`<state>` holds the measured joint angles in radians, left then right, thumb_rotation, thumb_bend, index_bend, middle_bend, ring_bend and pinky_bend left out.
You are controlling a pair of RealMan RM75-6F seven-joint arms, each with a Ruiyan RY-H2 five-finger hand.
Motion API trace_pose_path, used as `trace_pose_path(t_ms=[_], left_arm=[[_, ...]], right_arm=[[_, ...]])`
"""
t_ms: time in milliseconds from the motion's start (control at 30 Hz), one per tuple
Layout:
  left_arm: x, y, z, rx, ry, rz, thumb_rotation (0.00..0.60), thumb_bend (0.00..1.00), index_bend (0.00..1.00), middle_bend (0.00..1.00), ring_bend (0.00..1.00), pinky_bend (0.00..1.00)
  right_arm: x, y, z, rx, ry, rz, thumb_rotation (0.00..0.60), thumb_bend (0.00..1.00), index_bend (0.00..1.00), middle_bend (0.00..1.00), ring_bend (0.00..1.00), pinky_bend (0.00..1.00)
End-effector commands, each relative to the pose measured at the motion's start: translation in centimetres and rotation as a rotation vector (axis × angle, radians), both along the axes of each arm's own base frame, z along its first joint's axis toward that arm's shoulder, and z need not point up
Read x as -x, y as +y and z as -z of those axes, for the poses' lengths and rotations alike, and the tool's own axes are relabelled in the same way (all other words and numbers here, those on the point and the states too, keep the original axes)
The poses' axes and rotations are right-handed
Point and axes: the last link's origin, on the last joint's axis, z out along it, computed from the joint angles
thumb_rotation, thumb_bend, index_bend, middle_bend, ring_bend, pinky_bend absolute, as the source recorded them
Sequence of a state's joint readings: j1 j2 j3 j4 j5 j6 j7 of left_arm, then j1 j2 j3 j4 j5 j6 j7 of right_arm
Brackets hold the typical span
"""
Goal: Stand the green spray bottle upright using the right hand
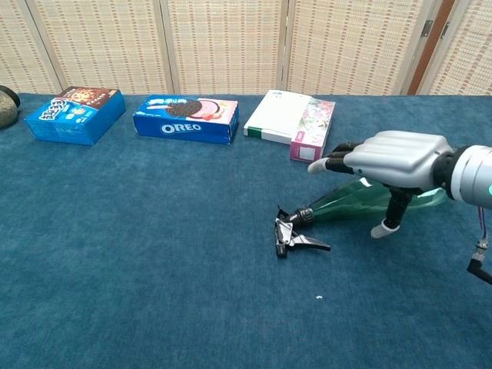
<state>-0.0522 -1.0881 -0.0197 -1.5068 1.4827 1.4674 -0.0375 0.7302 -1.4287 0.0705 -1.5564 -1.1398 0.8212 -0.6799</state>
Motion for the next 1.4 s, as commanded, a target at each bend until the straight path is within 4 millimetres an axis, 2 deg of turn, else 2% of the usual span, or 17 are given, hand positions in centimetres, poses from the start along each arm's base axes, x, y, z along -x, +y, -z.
trace_pose_path(t_ms=[33, 200, 333, 800, 1233, 1400], left_arm=[[0.2, -0.1, -0.1, -0.002, 0.0, -0.006, 0.6, 0.0, 0.48, 0.47, 0.36, 0.38], [0.5, -0.3, -0.3, -0.011, -0.006, -0.014, 0.6, 0.0, 0.48, 0.47, 0.36, 0.38], [0.7, -0.5, -0.4, -0.012, -0.005, -0.019, 0.6, 0.0, 0.48, 0.47, 0.36, 0.38], [1.2, -1.1, -0.6, -0.023, -0.01, -0.037, 0.6, 0.0, 0.48, 0.47, 0.36, 0.39], [1.3, -1.2, -0.6, -0.024, -0.011, -0.039, 0.6, 0.0, 0.48, 0.47, 0.36, 0.39], [1.3, -1.2, -0.6, -0.025, -0.012, -0.04, 0.6, 0.0, 0.48, 0.47, 0.36, 0.39]], right_arm=[[-0.4, -0.4, 0.6, 0.001, -0.013, -0.006, 0.6, 0.01, 0.13, 0.19, 0.0, 0.21], [-0.9, -0.8, 1.2, 0.001, -0.023, -0.01, 0.6, 0.04, 0.18, 0.26, 0.01, 0.21], [-1.0, -1.1, 1.5, 0.01, -0.017, -0.017, 0.6, 0.05, 0.23, 0.32, 0.05, 0.21], [-0.9, -1.9, 2.2, 0.025, 0.003, -0.014, 0.6, 0.1, 0.34, 0.4, 0.11, 0.22], [-0.6, -2.1, 2.4, 0.03, 0.017, -0.024, 0.6, 0.13, 0.47, 0.57, 0.23, 0.23], [-0.8, -2.0, 1.8, 0.048, -0.029, -0.017, 0.6, 0.14, 0.49, 0.63, 0.28, 0.24]])
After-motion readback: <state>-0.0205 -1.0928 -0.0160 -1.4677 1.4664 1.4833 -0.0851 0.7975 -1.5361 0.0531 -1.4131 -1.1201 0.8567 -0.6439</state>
